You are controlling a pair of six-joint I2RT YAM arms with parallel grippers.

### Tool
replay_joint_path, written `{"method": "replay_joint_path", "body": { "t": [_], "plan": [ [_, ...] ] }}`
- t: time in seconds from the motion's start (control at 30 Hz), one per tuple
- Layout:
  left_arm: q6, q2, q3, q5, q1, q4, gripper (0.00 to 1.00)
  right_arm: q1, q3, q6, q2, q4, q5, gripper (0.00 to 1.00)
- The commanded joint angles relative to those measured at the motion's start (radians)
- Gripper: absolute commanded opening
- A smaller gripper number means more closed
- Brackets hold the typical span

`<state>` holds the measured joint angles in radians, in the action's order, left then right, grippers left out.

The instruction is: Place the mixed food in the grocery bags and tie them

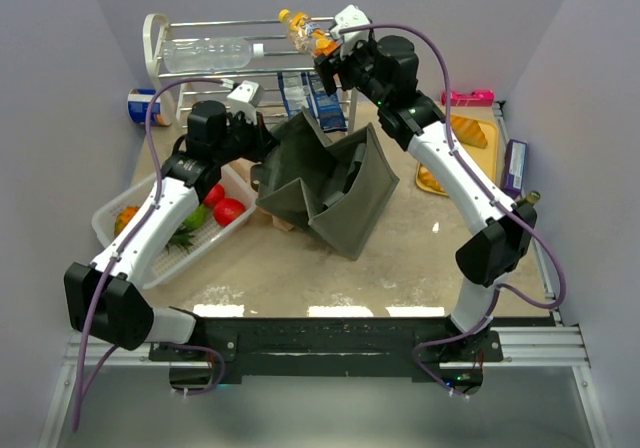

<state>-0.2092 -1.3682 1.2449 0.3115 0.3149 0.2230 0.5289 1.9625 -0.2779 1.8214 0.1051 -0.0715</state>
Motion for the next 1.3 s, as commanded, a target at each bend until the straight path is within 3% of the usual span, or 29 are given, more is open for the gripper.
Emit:
{"method": "replay_joint_path", "body": {
  "t": [0.0,0.43,0.63,0.9,1.27],
  "plan": [
    [-0.012,0.050,-0.004,0.015,-0.013,-0.083,0.00,-0.003,-0.022,-0.064,-0.022,0.022,-0.008,0.80],
    [-0.013,0.058,-0.009,0.021,-0.014,-0.088,0.00,-0.017,0.013,-0.112,0.036,0.039,0.018,0.83],
    [-0.009,0.061,-0.010,0.026,-0.017,-0.085,0.00,-0.015,0.004,-0.113,0.024,0.012,0.013,0.54],
    [-0.025,0.077,-0.025,0.064,-0.017,-0.105,0.00,-0.015,0.032,-0.055,-0.013,-0.002,-0.008,0.03],
    [-0.010,0.061,-0.045,0.049,-0.017,-0.120,0.00,-0.012,-0.197,0.089,-0.171,-0.252,0.004,0.00]
  ]
}}
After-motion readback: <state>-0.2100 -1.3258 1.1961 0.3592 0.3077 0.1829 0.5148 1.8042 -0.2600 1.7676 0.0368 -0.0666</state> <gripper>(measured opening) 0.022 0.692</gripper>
